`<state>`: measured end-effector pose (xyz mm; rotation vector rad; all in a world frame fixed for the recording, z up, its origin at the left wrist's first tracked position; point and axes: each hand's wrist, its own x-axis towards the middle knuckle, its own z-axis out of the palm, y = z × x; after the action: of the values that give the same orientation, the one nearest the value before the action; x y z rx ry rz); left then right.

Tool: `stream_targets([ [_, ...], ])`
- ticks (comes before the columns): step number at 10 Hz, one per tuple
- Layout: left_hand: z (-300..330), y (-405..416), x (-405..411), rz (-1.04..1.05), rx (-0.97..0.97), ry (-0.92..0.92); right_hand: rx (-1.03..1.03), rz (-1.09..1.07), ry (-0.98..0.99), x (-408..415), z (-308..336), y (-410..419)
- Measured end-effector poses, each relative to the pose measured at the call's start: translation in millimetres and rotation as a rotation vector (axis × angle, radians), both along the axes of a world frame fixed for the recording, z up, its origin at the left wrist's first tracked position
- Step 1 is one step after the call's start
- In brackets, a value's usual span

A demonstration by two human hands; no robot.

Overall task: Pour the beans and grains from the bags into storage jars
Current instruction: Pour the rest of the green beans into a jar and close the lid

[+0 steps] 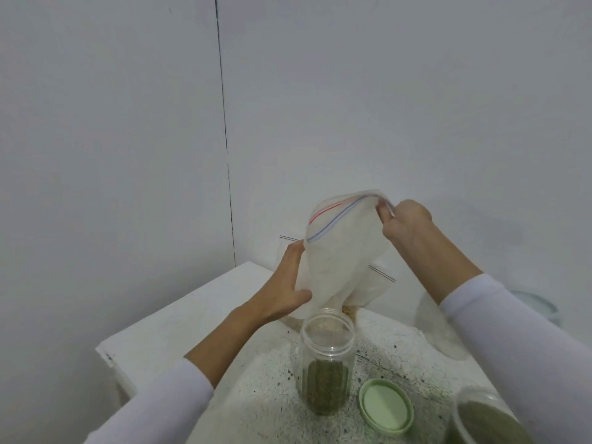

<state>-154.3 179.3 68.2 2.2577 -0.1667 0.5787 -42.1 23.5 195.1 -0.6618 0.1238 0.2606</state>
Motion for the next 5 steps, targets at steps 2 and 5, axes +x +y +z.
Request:
stream_targets([
  [2,12,-18,2,0.038,-0.238,-0.162,-0.403,-0.063,-0.153,-16,11,3],
  [5,63,-7,-4,0.172,-0.805,-0.350,-0.756,-0.316,-0.794,-7,-18,-22],
])
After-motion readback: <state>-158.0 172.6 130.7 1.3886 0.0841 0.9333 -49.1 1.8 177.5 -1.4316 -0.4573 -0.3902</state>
